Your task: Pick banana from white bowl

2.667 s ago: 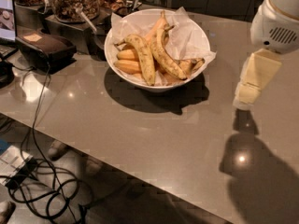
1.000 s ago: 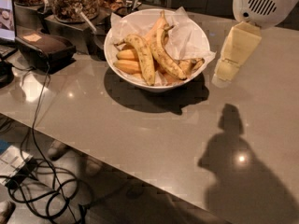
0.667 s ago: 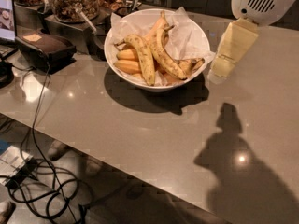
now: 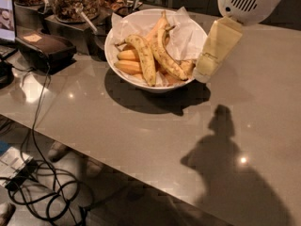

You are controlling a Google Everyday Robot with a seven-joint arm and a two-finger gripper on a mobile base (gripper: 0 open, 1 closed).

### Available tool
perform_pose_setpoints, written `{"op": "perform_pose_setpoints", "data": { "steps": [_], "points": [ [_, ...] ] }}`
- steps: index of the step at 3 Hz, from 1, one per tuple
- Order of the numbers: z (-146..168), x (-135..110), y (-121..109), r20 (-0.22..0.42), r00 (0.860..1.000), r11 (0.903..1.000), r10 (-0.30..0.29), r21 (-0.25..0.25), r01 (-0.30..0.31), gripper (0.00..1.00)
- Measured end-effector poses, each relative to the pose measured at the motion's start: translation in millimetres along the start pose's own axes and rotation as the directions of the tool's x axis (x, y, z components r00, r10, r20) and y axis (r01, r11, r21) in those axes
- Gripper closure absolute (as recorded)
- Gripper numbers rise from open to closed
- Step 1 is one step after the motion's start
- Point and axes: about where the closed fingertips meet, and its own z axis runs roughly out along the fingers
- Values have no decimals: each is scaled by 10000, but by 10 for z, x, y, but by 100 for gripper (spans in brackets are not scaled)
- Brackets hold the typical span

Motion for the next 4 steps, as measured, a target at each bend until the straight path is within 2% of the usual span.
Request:
{"op": "perform_pose_setpoints", "data": {
  "steps": [1,3,4],
  "points": [
    [144,-308,120,504,9982,9993,314,210,-324,0],
    [172,-343,143,708,9967,9991,406,123,-415,0],
    [192,-481,195,894,9952,9991,400,78,-409,0]
  ]
}}
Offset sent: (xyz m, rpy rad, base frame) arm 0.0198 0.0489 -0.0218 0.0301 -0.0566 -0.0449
